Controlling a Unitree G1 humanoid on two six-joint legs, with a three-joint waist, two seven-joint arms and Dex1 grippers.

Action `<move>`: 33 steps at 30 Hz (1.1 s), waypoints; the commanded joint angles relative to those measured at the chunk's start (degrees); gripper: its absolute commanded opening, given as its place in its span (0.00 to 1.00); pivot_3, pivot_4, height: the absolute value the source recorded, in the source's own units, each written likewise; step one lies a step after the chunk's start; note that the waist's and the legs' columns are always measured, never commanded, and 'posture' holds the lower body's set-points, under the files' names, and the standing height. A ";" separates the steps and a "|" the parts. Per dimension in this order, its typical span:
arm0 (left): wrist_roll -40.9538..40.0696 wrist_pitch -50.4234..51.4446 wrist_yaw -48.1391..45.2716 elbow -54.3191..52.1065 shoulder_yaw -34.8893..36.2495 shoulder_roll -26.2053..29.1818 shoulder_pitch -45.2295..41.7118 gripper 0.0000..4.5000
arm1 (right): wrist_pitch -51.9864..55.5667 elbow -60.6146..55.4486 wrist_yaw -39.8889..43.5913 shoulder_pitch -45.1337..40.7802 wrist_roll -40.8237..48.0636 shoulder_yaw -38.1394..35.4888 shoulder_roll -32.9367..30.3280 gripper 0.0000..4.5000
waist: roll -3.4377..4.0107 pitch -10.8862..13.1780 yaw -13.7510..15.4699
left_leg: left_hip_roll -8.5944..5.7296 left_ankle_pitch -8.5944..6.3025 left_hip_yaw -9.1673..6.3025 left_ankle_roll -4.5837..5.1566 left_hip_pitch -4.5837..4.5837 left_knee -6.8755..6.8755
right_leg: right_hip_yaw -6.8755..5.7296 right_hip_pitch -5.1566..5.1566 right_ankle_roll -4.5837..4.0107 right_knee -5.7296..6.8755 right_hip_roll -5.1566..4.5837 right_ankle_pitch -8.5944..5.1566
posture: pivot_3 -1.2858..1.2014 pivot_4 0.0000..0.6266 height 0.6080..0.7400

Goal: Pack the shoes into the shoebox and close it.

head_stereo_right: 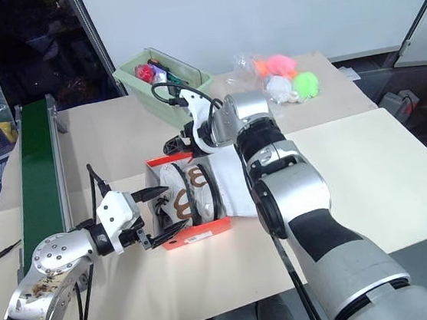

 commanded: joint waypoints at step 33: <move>-1.39 3.01 1.07 -4.04 2.11 0.58 -1.66 1.00 | -5.18 -10.14 3.01 12.72 -3.12 13.50 6.42 0.02 | 0.00 -0.01 0.12 | -0.01 0.01 -0.05 -0.02 0.08 0.03 | 0.01 0.03 0.01 0.02 0.00 0.01 | 0.52 0.24 1.00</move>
